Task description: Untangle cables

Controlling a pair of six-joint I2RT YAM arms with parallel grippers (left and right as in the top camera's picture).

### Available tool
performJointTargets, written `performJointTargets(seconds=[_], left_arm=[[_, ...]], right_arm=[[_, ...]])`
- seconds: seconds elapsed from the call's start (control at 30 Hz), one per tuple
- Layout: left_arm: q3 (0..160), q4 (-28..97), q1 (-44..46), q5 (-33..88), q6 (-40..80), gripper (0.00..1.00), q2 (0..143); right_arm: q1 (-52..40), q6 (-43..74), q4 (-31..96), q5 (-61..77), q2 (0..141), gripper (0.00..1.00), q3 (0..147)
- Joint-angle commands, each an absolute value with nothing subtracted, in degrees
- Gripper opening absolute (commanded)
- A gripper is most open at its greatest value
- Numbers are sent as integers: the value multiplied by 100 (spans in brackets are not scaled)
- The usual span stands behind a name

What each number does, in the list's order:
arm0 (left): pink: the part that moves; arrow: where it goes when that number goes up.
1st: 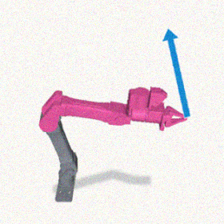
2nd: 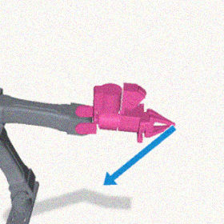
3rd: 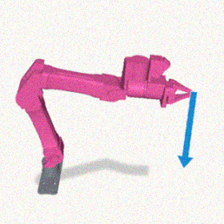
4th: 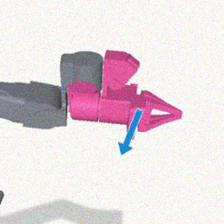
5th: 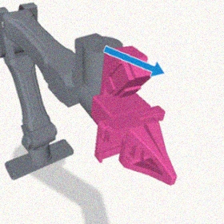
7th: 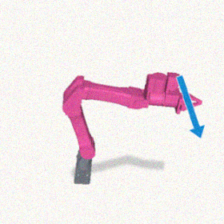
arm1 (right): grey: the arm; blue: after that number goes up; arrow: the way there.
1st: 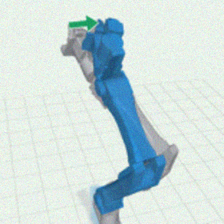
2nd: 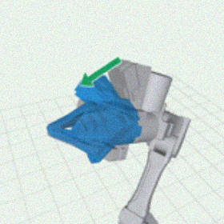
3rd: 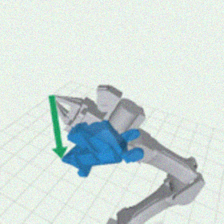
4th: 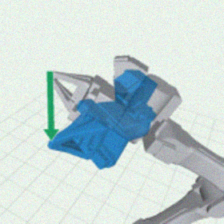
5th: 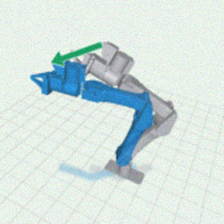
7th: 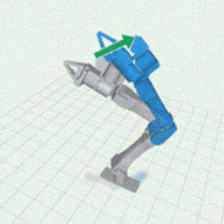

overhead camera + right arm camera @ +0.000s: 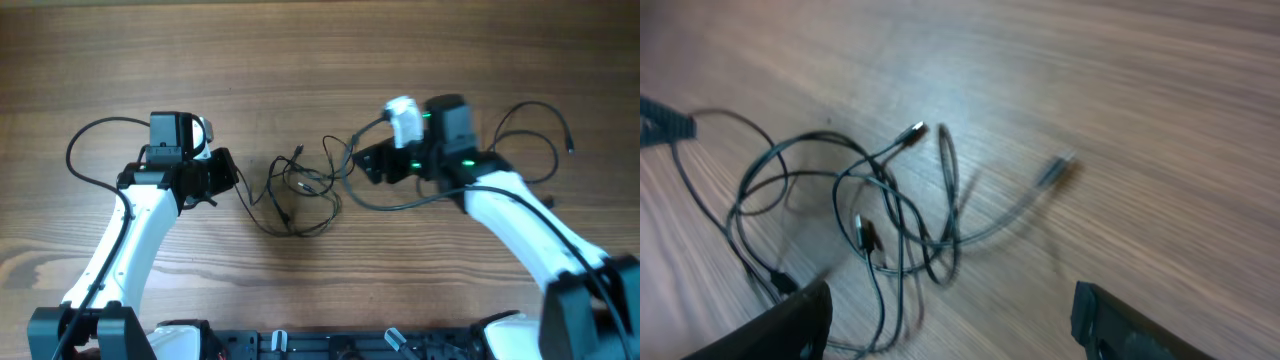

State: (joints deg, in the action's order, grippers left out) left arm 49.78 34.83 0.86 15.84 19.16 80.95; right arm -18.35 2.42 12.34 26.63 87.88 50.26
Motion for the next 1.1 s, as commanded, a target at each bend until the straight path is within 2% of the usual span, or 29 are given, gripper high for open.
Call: performJointTargets(seconds=[0.0, 0.03, 0.07, 0.23, 0.33, 0.37, 0.4, 0.43, 0.5, 0.57, 0.67, 0.8, 0.9, 1.07], left_arm=[[4982, 3474, 102, 1732, 1824, 4, 8014], [4982, 3476, 102, 1732, 1824, 4, 8014], [4982, 3476, 102, 1732, 1824, 4, 8014], [4982, 3476, 102, 1732, 1824, 4, 8014], [4982, 3476, 102, 1732, 1824, 4, 8014], [4982, 3476, 102, 1732, 1824, 4, 8014], [4982, 3476, 102, 1732, 1824, 4, 8014], [4982, 3476, 102, 1732, 1824, 4, 8014], [4982, 3476, 102, 1704, 1822, 4, 8014], [4982, 3494, 99, 1406, 1822, 4, 8014], [4982, 3500, 84, 729, 1822, 4, 8014], [4984, 3505, -193, 93, 1846, 4, 8014], [4984, 3522, -685, 45, 1892, 4, 8012], [4984, 3636, -1780, 51, 2449, 4, 8012]], right_arm=[[-2213, 161, 729, 2257, 9590, 74, 5033], [-2213, 172, 628, 2224, 9723, 65, 5078], [-2211, 176, 486, 2110, 9797, 61, 5078], [-2237, 646, -82, 1957, 10219, 52, 5076], [-2272, 790, -220, 1959, 10527, 50, 5076], [-2272, 838, -263, 1957, 10621, 46, 5076], [-2270, 945, -338, 1953, 10665, 40, 5076], [-2259, 941, -458, 1890, 10659, 16, 5078], [-2150, 1033, -460, 1387, 10466, 4, 5081], [-1841, 1337, -14, 449, 9883, 4, 5081], [-972, 1177, 646, -480, 8490, 4, 5081], [257, 1114, 729, -294, 6820, 4, 5096], [917, 1269, 631, 169, 6066, 4, 5096], [1328, 1697, 545, 99, 6055, 4, 5096]])
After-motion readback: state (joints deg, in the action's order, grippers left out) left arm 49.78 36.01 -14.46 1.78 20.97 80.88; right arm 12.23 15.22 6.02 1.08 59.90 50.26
